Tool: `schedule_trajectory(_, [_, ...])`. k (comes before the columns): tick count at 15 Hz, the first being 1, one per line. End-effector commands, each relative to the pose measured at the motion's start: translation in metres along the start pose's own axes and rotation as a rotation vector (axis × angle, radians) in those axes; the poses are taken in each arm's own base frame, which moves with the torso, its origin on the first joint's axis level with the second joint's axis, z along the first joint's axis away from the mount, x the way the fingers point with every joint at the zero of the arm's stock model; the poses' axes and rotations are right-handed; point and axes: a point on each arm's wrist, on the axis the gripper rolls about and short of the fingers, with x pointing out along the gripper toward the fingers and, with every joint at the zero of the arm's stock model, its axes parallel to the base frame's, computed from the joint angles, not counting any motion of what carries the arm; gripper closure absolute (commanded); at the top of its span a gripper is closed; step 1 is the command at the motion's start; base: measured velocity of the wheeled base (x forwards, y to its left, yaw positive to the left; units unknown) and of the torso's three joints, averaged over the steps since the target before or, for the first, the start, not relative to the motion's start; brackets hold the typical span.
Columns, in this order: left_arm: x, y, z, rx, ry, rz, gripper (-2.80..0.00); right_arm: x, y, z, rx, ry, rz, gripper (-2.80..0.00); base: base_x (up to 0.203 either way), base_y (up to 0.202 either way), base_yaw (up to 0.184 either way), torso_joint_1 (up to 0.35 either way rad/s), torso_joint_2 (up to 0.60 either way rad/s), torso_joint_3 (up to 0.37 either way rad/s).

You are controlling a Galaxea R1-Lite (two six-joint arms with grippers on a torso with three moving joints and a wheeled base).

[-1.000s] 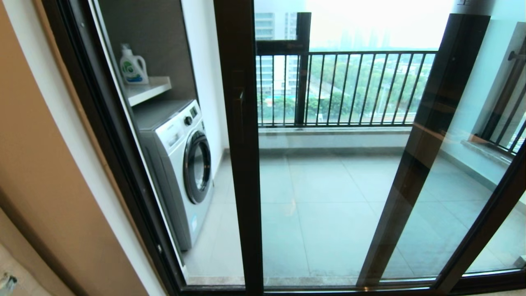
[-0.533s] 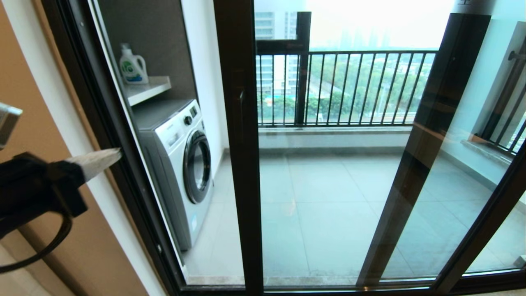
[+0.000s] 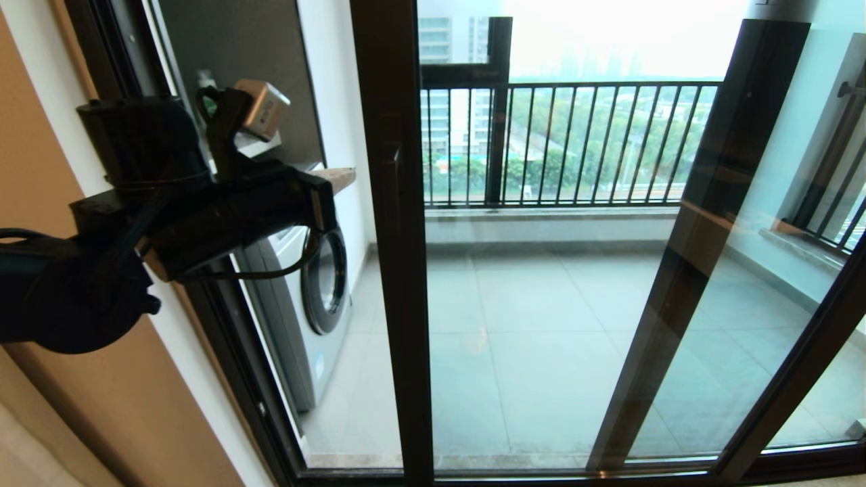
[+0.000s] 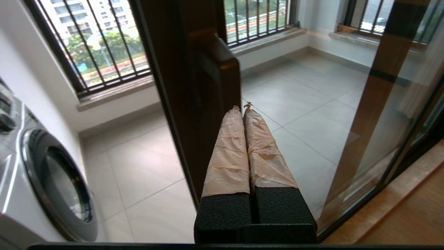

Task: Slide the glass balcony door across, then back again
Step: Close the slid door

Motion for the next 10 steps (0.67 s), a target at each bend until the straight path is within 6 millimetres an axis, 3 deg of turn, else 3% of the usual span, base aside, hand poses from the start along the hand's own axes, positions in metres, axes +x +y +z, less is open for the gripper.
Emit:
schedule_trajectory(1, [0.018,-0.011,-0.008,-0.008,0.019,-0.043,0.00,0.000,0.000,-0.001,-0.001,0.004,0.001,0.00,0.000,0.000,0.000,0.000,0.00,0.000])
schedule_trajectory(5, [0.026,-0.025,-0.012,-0.012,0.026,-0.091,0.00,0.000,0.000,-0.001,-0.001,0.004,-0.001,0.00,0.000,0.000,0.000,0.000,0.00,0.000])
schedule_trajectory(10, [0.062,-0.051,-0.009,-0.009,-0.009,-0.101,0.00,0.000,0.000,-0.001,-0.001,0.004,0.001,0.00,0.000,0.000,0.000,0.000,0.00,0.000])
